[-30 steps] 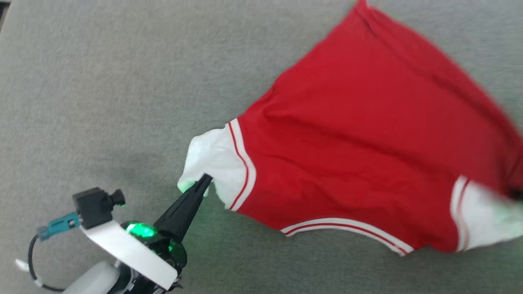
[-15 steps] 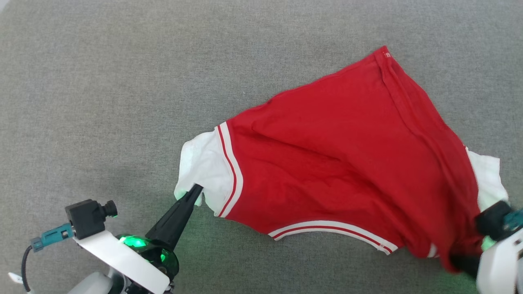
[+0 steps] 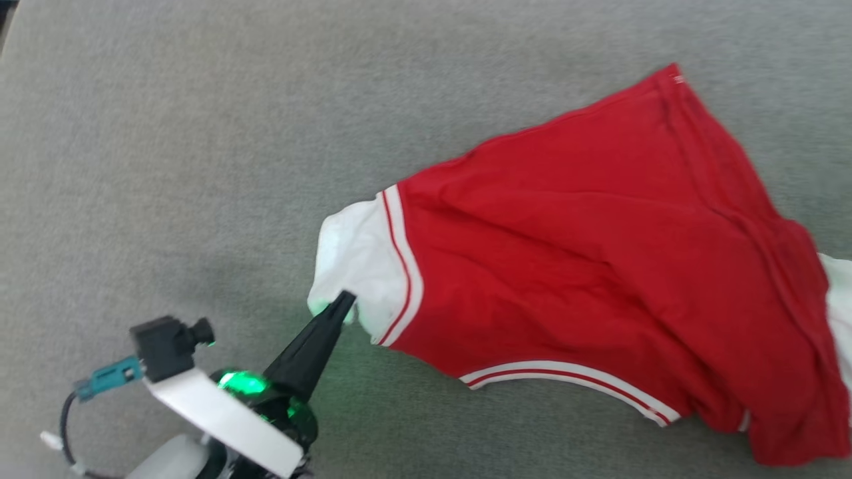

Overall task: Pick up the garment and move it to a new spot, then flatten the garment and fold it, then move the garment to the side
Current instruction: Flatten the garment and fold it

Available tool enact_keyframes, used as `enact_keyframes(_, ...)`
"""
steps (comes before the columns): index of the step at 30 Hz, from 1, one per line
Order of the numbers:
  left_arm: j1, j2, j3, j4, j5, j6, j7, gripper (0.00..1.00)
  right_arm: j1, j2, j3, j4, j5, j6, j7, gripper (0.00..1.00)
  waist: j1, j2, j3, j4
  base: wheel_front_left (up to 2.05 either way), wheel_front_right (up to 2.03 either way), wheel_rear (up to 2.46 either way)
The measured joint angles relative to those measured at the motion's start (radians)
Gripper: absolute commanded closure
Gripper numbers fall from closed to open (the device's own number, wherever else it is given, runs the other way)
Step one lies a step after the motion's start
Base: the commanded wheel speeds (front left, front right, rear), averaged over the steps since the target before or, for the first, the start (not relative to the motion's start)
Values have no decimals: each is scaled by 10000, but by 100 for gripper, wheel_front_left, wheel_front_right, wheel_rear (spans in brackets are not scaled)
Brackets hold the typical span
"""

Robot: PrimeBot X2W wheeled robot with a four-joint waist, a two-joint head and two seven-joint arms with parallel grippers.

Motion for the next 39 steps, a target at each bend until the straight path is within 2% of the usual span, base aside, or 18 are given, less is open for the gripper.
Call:
enact_keyframes(4, -572, -316, -389, -21, 77, 0, -2, 100, -2062, -230, 757, 1055, -121, -2, -456, 0, 0, 0, 259, 391, 0, 0, 0)
enact_keyframes(12, -1241, -886, -1083, 140, -6, 0, -2, 100, -5428, 23, 3841, 3929, -631, 0, -593, 0, 0, 0, 836, 1314, 0, 0, 0)
enact_keyframes(18, -1568, -1229, -1229, 247, -52, 0, -2, 100, -6773, -474, 5476, 5561, -1120, 2, -713, 0, 0, 0, 1295, 1810, 0, 0, 0)
enact_keyframes(23, -1639, -1375, -1264, 318, -50, 0, -2, 100, -7287, -853, 6276, 6057, -621, 0, -575, 0, 0, 0, 1529, 1962, 0, 0, 0)
enact_keyframes(24, -1699, -1415, -1271, 339, -50, 0, -2, 100, -7366, -899, 6422, 6077, -474, -2, -506, 67, 0, 0, 1538, 1954, 0, 0, 0)
enact_keyframes(25, -1737, -1436, -1267, 357, -52, 0, -2, 100, -7423, -951, 6552, 6088, -301, -10, -447, 75, 0, 0, 1538, 1933, 0, 0, 0)
enact_keyframes(26, -1740, -1434, -1266, 397, -52, 0, -2, 100, -7479, -961, 6644, 6117, -136, -21, -430, 100, 0, 0, 1535, 1905, 0, 0, 0)
enact_keyframes(29, -1766, -1342, -1453, 619, -33, 0, -2, 100, -7580, -828, 6957, 6132, 161, -10, -439, 100, 0, 0, 1485, 1780, 0, 0, 0)
enact_keyframes(34, -2242, -1129, -1413, 892, 36, 0, -2, 100, -7788, -545, 6974, 6533, 355, 2, -1081, 100, 0, 0, 1256, 1560, 0, 0, 0)
enact_keyframes(39, -2697, -604, -1093, 988, -10, 0, 0, 100, -8463, -102, 6508, 7127, 339, 0, -2052, 100, 0, 0, 976, 1146, 0, 0, 0)
